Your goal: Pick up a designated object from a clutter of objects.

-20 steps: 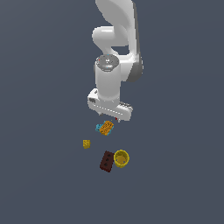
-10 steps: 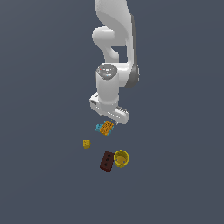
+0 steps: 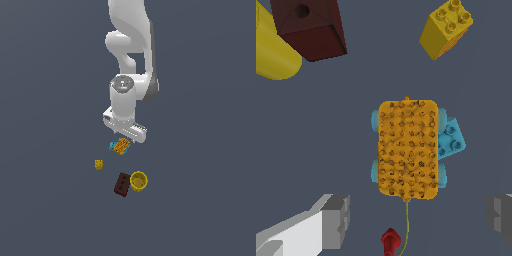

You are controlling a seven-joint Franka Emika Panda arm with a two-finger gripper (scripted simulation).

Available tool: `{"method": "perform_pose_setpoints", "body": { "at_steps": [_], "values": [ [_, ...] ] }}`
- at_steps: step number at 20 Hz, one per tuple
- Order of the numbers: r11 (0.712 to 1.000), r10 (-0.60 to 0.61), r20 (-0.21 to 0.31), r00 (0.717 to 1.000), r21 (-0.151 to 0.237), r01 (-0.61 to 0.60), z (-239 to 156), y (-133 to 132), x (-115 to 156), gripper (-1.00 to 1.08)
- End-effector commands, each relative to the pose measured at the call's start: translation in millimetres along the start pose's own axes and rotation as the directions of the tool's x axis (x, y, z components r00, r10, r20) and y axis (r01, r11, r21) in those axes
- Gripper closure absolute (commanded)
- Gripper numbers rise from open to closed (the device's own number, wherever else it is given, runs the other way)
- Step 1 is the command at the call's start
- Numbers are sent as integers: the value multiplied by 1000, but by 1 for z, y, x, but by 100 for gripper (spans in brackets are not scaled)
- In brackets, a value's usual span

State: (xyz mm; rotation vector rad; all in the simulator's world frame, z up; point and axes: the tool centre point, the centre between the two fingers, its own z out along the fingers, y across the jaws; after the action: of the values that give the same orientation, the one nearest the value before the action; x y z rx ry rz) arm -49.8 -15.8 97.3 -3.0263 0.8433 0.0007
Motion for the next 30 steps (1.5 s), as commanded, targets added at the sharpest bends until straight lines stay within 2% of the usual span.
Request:
{"method": "perform_pose_setpoints", "body": {
  "at_steps": [1,8,14,15,30],
  "values": [
    [1000,0,0,1000,0,0,7,0,0,-92],
    [1000,3,0,1000,0,-3,37,1,-1,-92],
    [1000,4,0,1000,0,-4,47,1,-1,-92],
    [1000,4,0,1000,0,-4,47,1,-1,108],
    [1000,3,-2,1000,1,-3,39,0,1,108]
  ]
}}
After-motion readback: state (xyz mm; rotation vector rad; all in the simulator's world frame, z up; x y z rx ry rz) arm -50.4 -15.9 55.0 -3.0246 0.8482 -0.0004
